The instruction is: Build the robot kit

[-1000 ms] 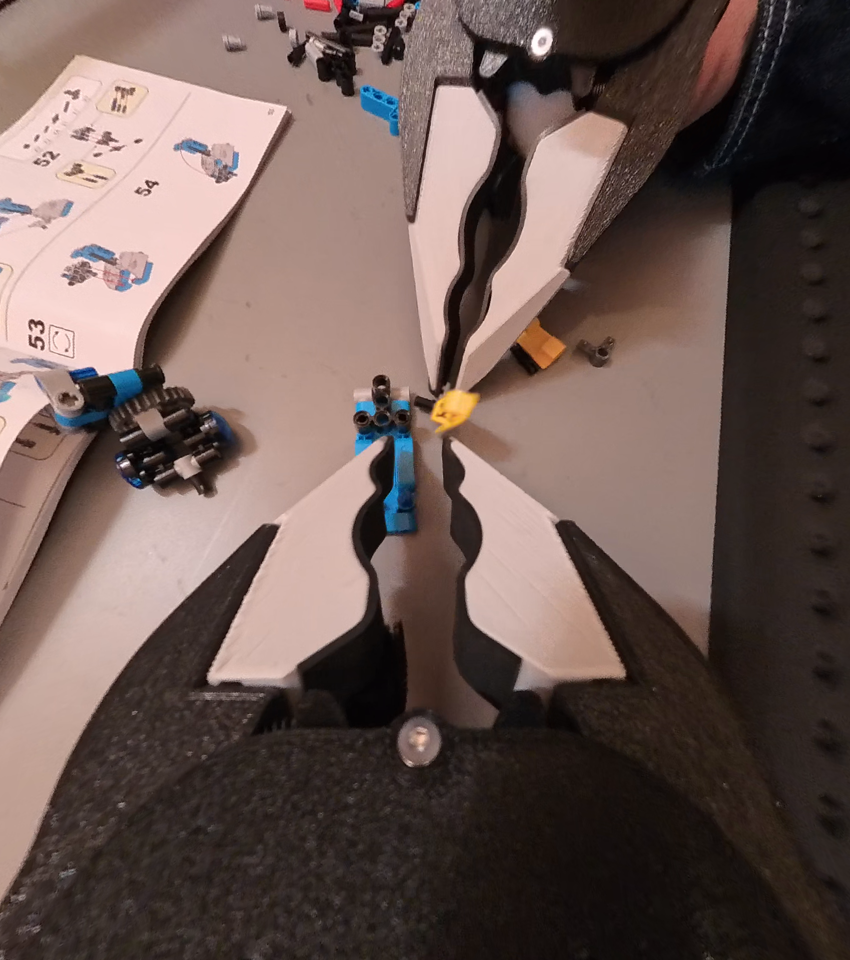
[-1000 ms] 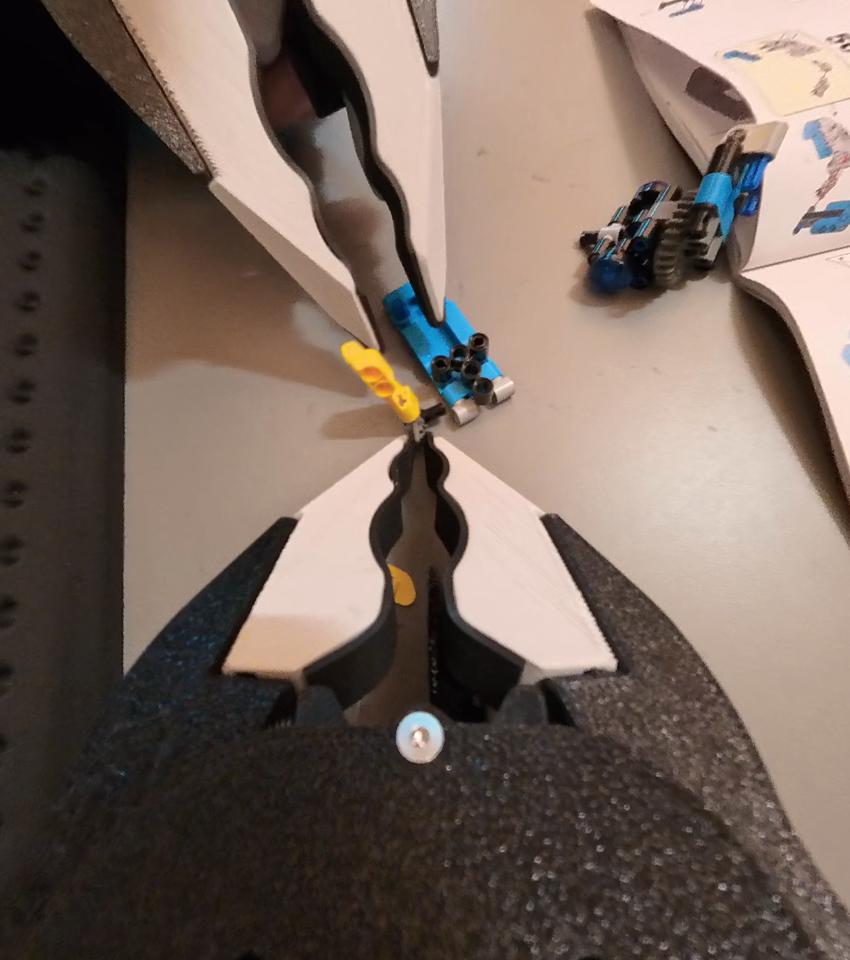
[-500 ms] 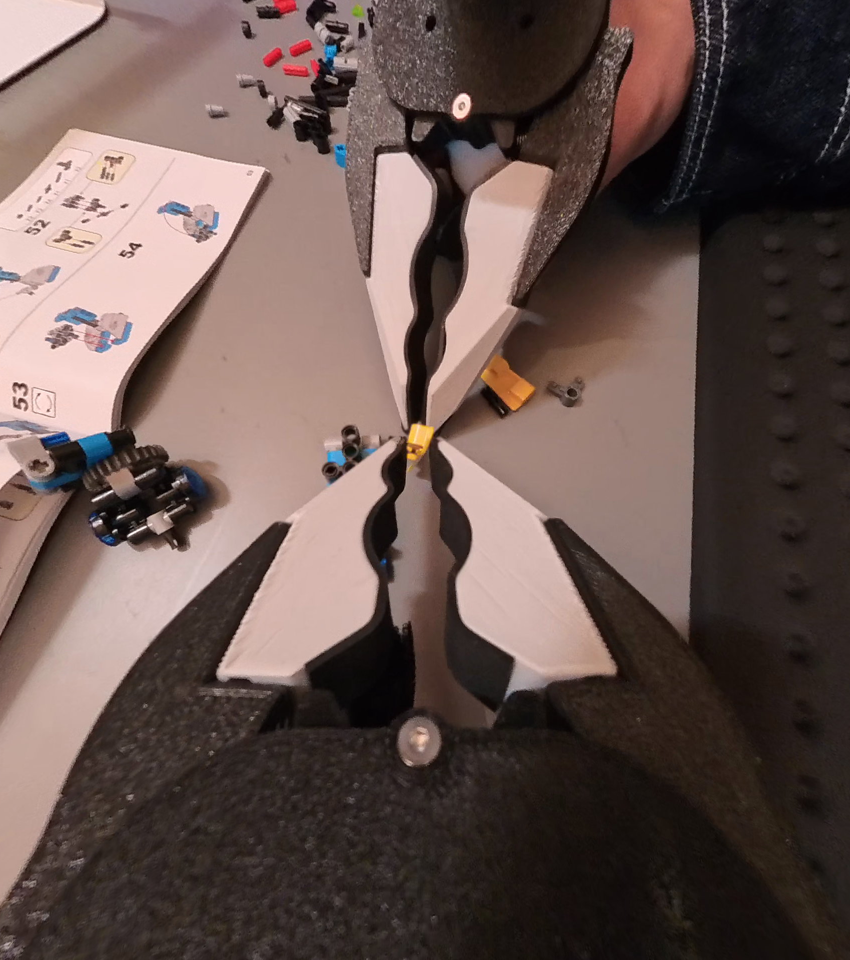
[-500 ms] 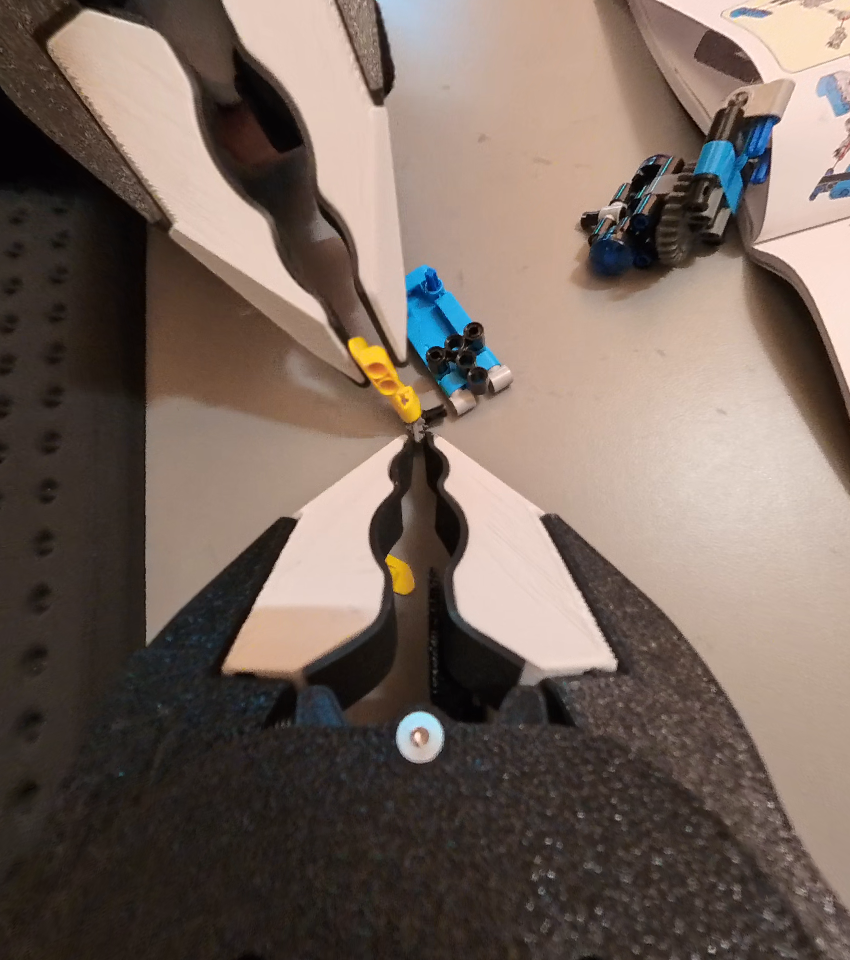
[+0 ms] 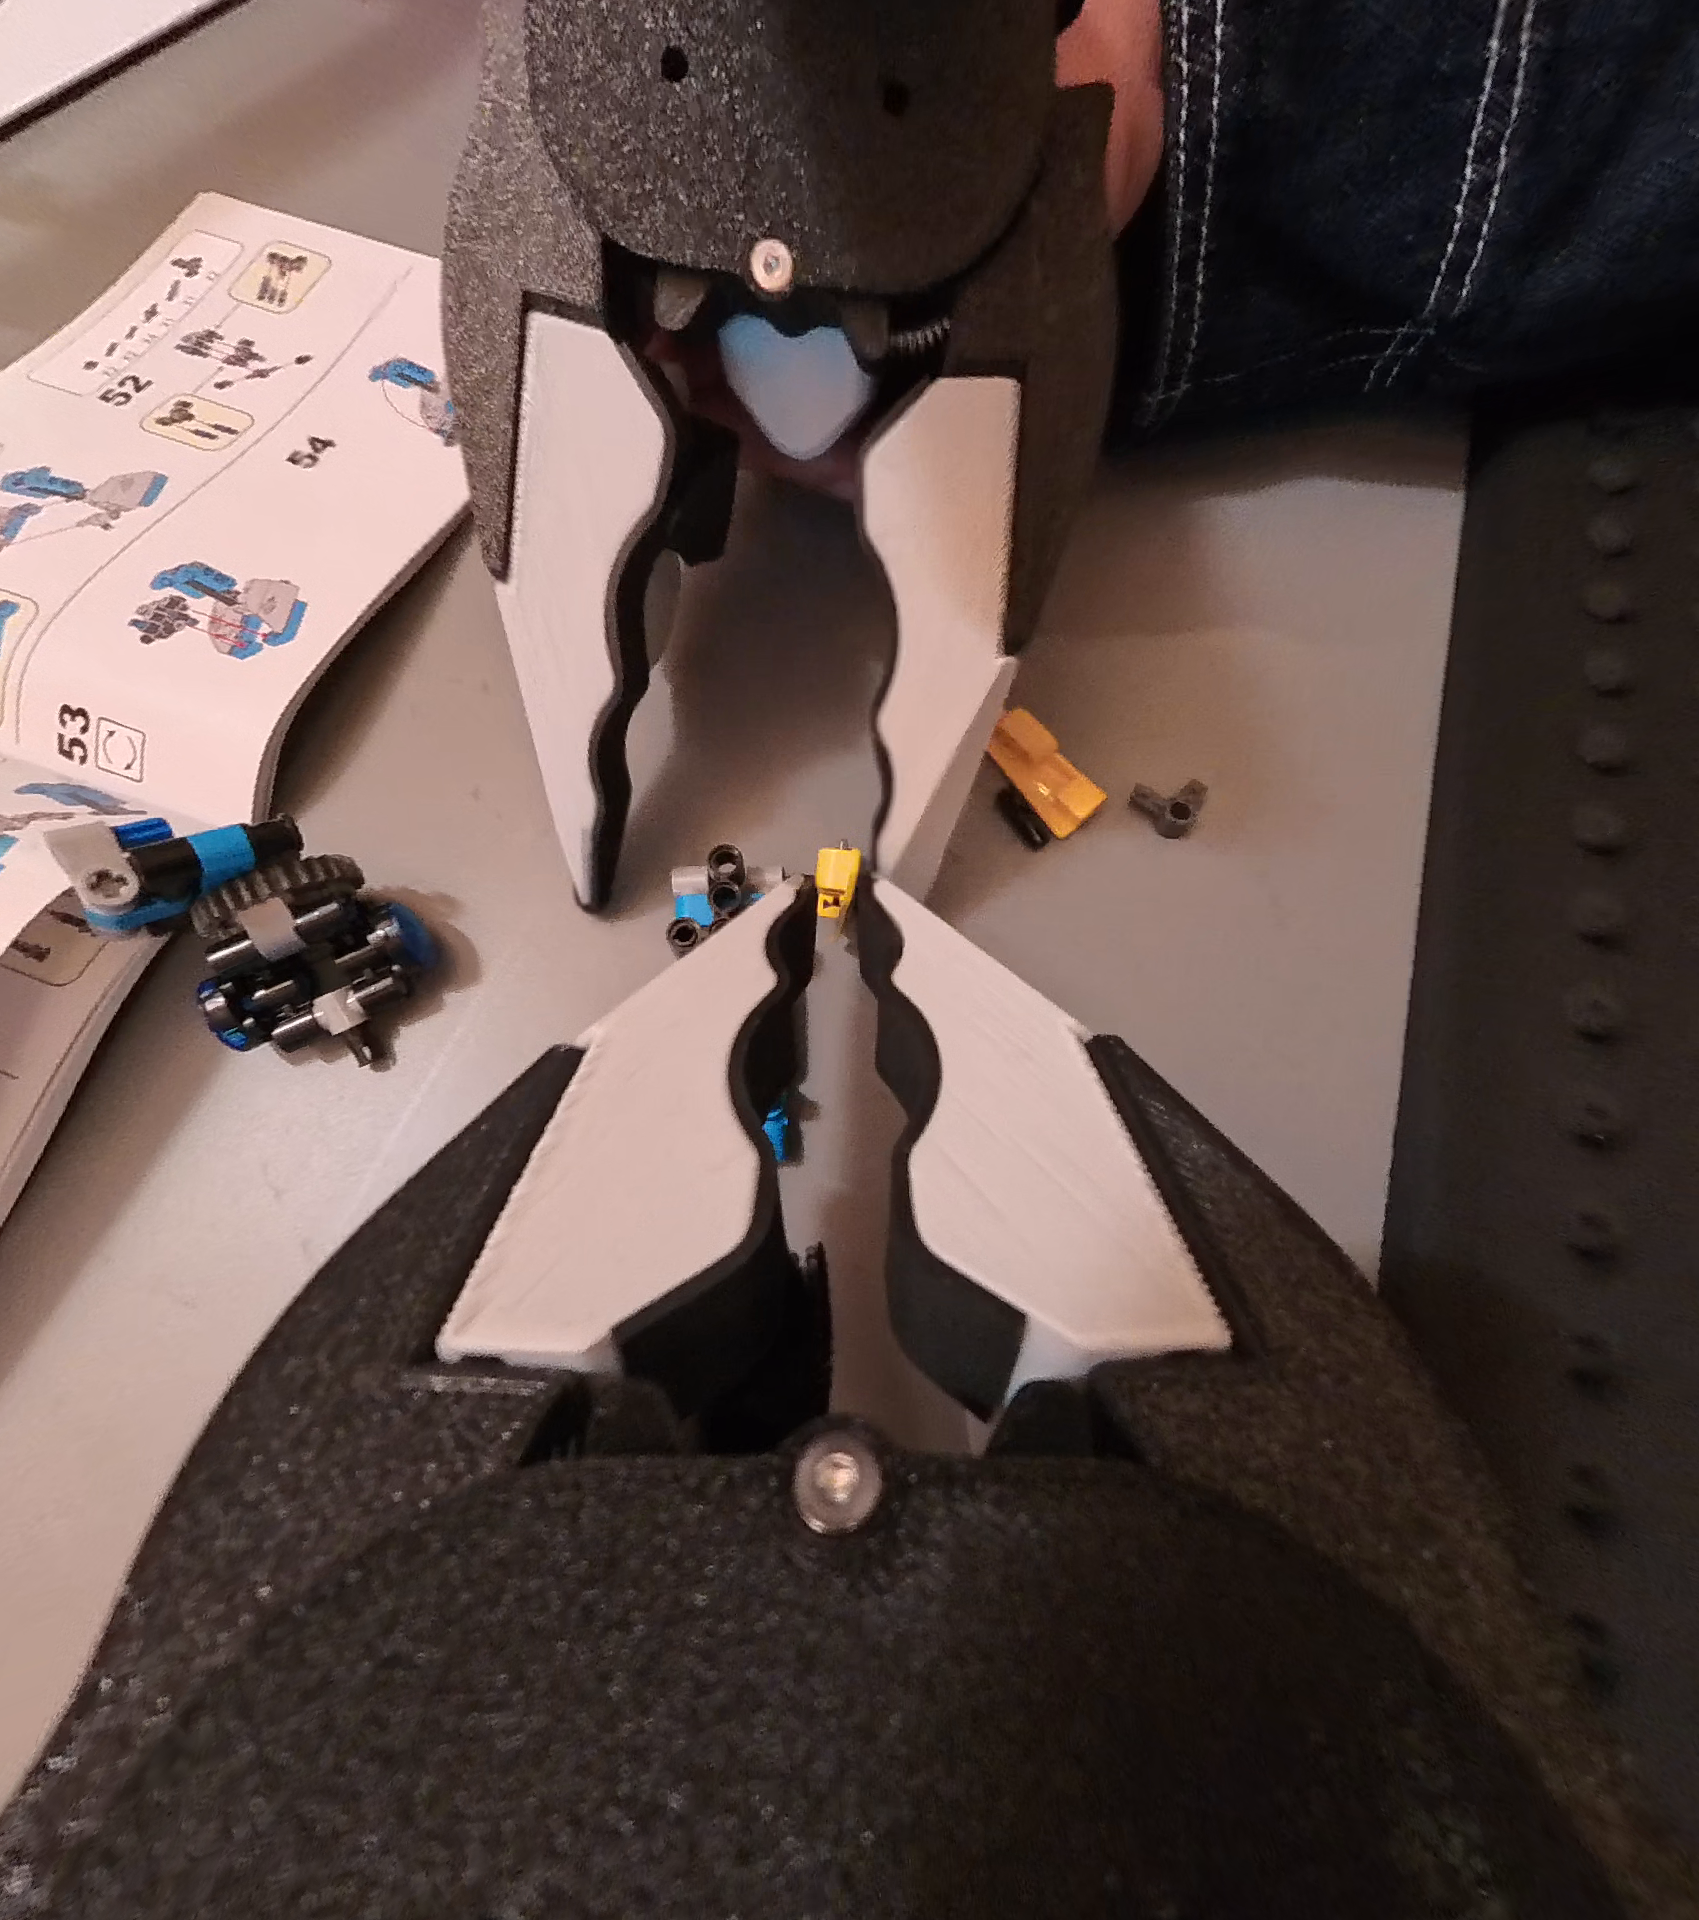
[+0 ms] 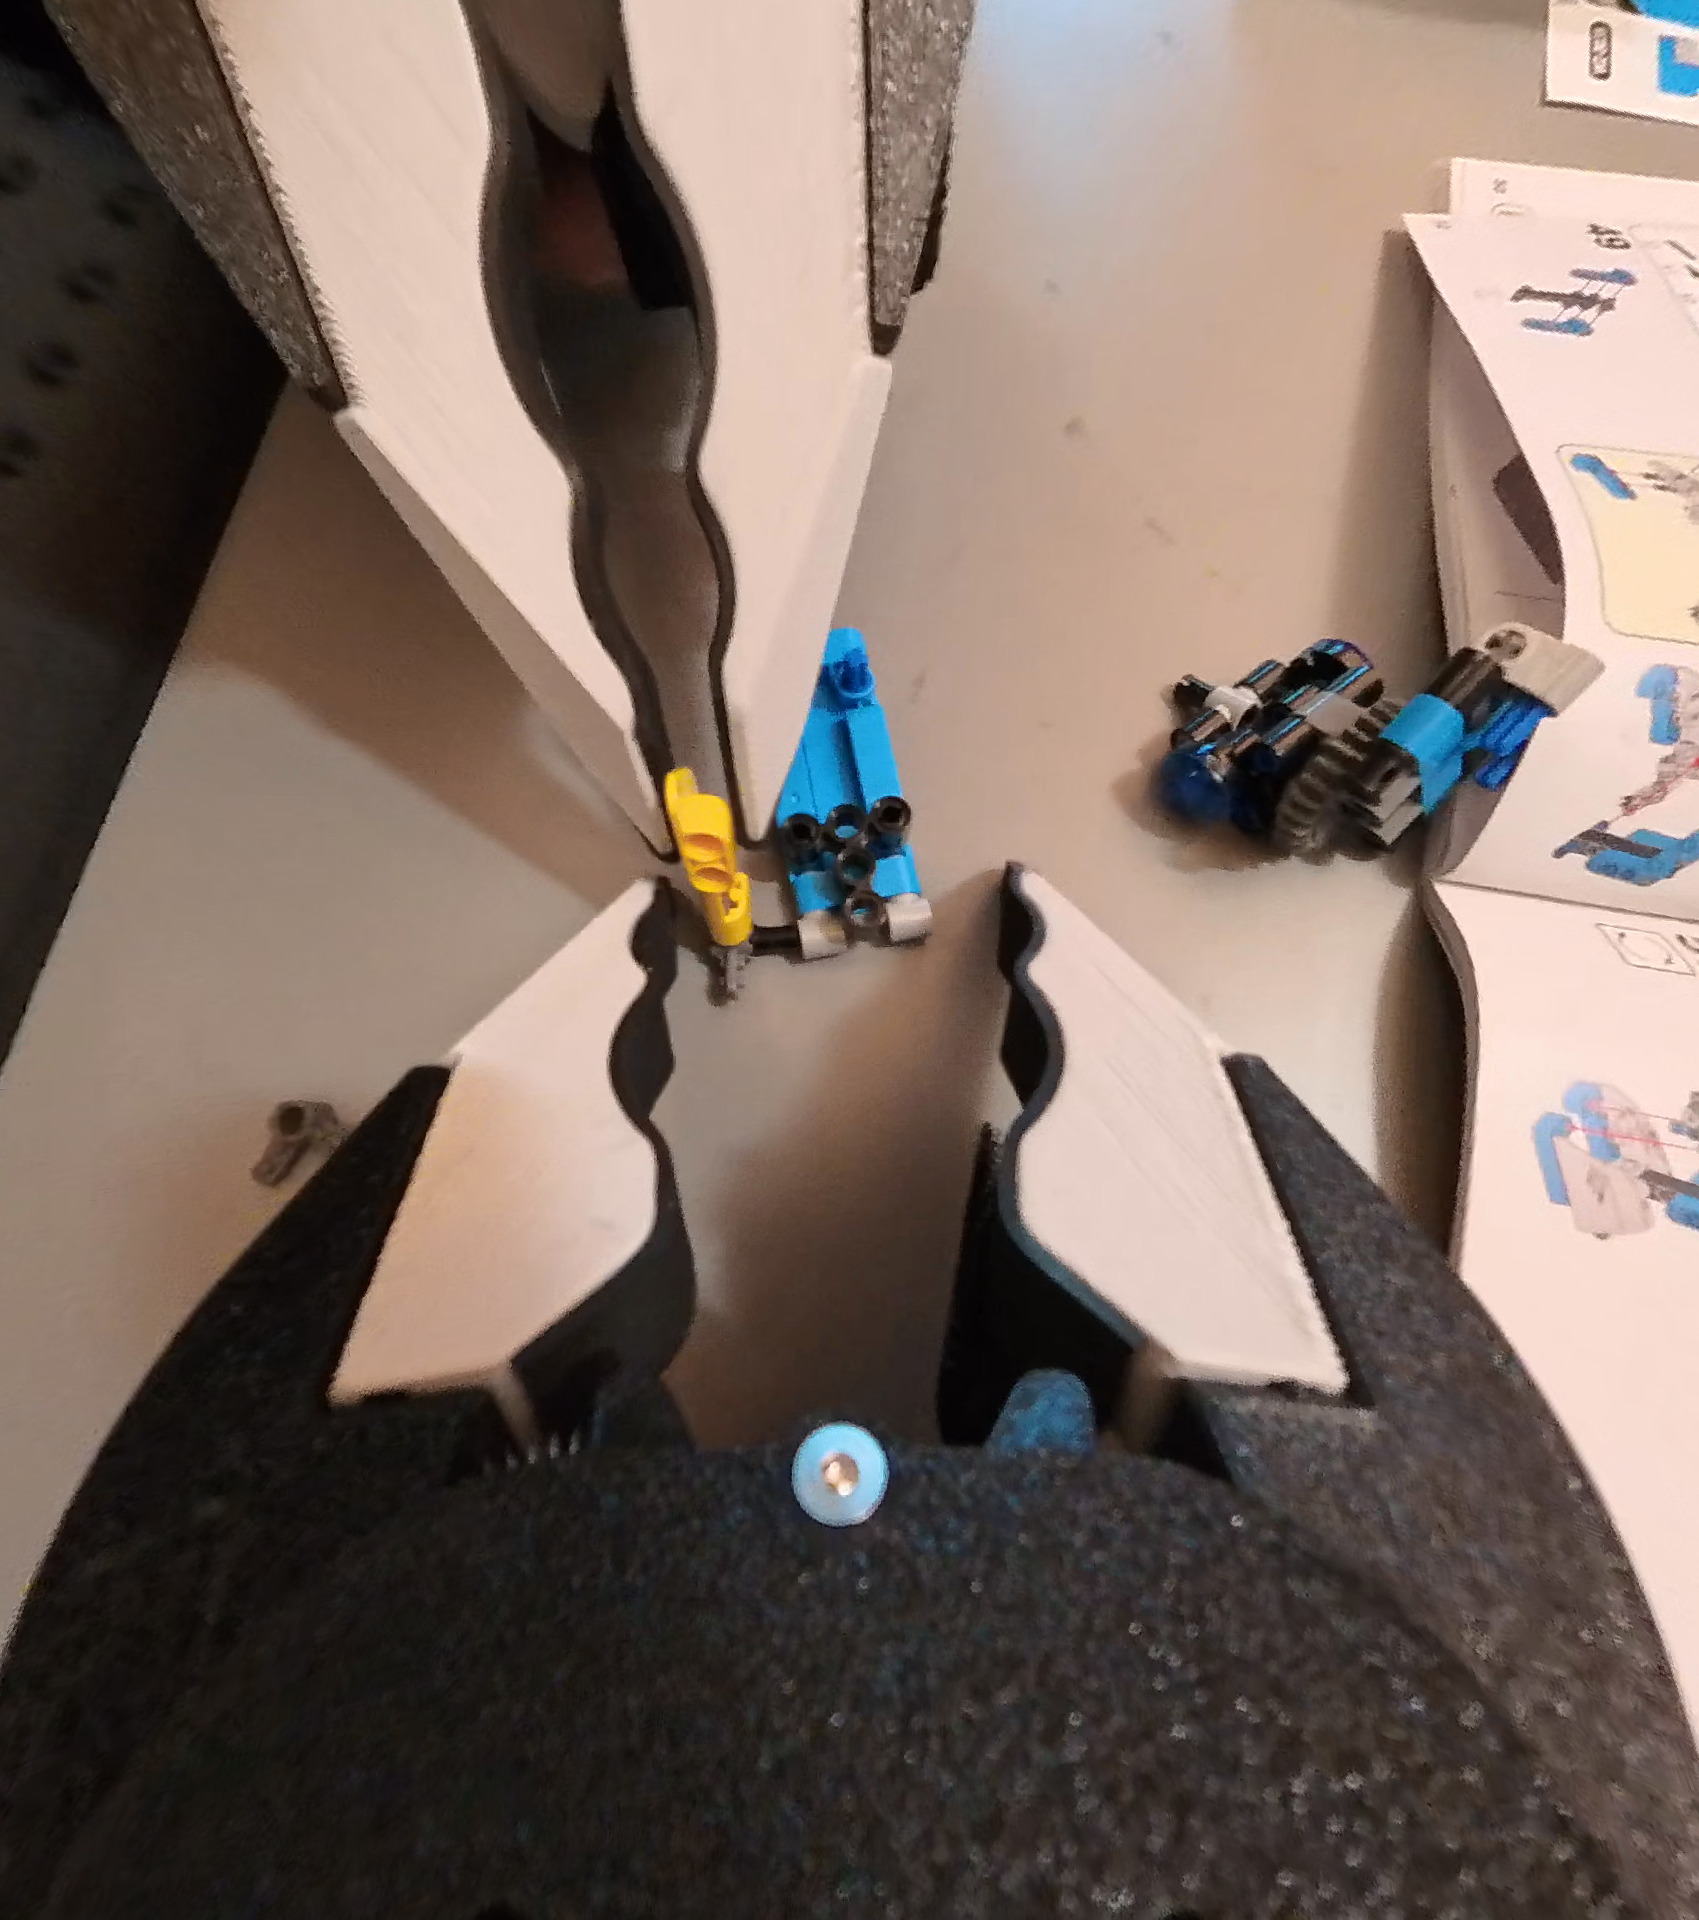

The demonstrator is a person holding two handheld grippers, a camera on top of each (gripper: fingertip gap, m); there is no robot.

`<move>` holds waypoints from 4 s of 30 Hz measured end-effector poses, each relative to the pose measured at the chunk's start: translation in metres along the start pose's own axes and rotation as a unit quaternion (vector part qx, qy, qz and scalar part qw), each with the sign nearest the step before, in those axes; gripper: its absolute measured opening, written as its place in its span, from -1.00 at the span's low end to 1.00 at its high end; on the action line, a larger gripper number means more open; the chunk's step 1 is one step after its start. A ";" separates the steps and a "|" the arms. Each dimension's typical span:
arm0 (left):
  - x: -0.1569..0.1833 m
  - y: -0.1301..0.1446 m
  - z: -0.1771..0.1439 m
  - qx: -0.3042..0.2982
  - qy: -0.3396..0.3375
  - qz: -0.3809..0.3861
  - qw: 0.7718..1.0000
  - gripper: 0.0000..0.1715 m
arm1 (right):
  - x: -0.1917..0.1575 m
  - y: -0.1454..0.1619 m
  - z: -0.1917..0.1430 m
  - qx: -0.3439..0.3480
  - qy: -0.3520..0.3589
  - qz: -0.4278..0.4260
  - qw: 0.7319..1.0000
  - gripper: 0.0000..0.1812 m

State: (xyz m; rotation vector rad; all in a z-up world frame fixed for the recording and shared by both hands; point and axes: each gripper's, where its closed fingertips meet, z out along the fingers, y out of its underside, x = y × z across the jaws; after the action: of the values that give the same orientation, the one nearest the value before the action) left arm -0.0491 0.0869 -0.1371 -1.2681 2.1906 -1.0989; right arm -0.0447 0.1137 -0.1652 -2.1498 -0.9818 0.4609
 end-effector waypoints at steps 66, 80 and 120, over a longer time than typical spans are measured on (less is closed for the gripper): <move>-0.025 0.009 -0.015 -0.005 -0.031 -0.027 0.999 -0.38 | -0.003 0.002 -0.002 0.012 -0.004 0.005 1.000 -0.55; -0.022 0.028 0.001 -0.051 0.028 -0.020 0.998 -0.72 | -0.002 0.002 -0.004 0.013 0.009 -0.012 1.000 -0.54; -0.011 0.001 -0.022 0.030 0.014 -0.015 0.999 -0.63 | -0.004 0.004 -0.005 0.014 -0.016 0.007 1.000 -0.57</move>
State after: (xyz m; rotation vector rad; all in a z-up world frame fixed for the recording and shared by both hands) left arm -0.0580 0.1057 -0.1250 -1.2721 2.1479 -1.1917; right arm -0.0427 0.1061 -0.1647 -2.1320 -0.9718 0.5146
